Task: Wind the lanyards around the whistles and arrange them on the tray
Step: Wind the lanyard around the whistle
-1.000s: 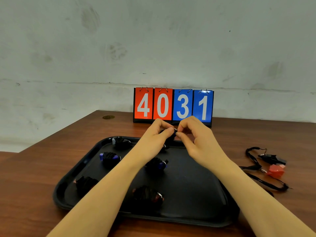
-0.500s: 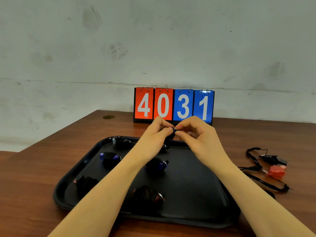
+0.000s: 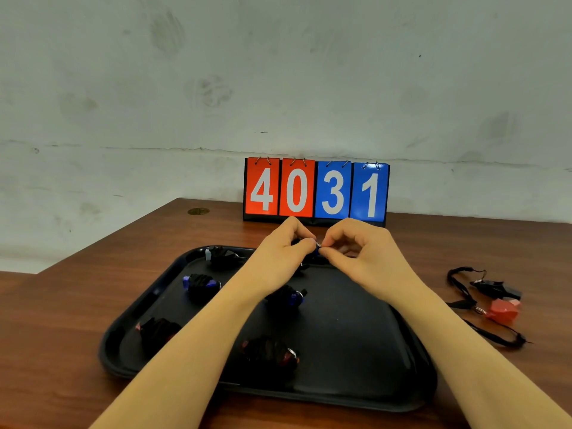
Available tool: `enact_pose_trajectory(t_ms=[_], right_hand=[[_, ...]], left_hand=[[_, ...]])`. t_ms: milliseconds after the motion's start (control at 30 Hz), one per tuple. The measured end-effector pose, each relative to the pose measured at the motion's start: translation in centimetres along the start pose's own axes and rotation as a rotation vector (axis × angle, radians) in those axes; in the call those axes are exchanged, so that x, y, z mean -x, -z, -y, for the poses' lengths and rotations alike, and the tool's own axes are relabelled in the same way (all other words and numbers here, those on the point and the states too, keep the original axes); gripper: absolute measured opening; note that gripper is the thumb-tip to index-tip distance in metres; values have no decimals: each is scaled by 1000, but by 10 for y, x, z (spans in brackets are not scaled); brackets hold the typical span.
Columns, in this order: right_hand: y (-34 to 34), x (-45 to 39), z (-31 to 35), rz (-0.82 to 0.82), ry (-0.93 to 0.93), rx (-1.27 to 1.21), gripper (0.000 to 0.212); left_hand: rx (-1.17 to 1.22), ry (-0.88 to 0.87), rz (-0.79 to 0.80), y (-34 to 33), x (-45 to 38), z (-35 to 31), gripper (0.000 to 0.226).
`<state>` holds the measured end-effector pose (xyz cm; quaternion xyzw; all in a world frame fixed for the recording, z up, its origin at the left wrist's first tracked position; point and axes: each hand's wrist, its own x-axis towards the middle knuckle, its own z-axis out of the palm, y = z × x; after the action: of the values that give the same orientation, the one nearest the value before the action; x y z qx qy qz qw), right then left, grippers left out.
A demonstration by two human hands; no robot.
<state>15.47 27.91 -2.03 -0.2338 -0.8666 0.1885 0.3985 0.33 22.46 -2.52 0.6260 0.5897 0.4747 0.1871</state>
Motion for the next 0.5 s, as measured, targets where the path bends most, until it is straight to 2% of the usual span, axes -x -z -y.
enact_pose_trajectory(t_ms=[233, 500], right_hand=[[3, 2, -2, 78, -17, 19, 12], [-1, 1, 3, -3, -16, -17, 21]], left_hand=[[-21, -15, 58, 0, 1, -1, 4], [83, -32, 42, 2, 2, -4, 5]])
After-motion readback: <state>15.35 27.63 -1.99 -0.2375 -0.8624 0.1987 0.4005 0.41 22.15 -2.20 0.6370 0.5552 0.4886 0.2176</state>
